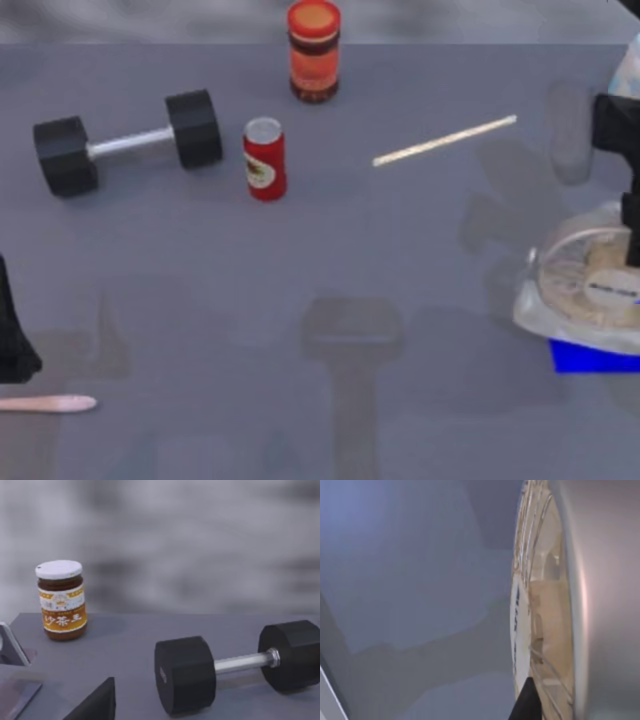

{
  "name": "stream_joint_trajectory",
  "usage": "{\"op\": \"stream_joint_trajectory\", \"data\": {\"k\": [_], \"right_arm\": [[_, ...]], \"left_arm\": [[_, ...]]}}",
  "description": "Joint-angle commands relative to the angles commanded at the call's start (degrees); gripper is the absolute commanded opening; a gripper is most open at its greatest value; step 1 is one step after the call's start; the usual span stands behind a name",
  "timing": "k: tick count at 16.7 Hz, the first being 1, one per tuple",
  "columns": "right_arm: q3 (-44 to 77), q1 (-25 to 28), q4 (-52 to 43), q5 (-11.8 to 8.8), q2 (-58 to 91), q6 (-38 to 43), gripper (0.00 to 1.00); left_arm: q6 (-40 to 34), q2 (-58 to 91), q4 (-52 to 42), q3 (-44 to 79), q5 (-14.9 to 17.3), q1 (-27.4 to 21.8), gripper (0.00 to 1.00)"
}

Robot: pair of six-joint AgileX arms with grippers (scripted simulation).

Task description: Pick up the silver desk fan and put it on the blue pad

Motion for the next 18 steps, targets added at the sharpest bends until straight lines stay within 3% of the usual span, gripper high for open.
{"op": "stream_joint_trajectory", "data": {"k": [3,6,14,18], "right_arm": [[-3.8,-2.6,2.9,1.7,-2.6,-12.3,0.0],[-6.2,-4.3,4.9,2.9,-4.2,-19.0,0.0],[-6.7,-4.4,5.5,3.1,-4.3,-20.4,0.0],[-11.1,-4.6,10.3,3.1,-3.9,-20.4,0.0]], "left_arm": [[0.0,0.0,0.0,0.0,0.0,0.0,1.0],[0.0,0.0,0.0,0.0,0.0,0.0,1.0],[0.0,0.0,0.0,0.0,0.0,0.0,1.0],[0.0,0.0,0.0,0.0,0.0,0.0,1.0]]}}
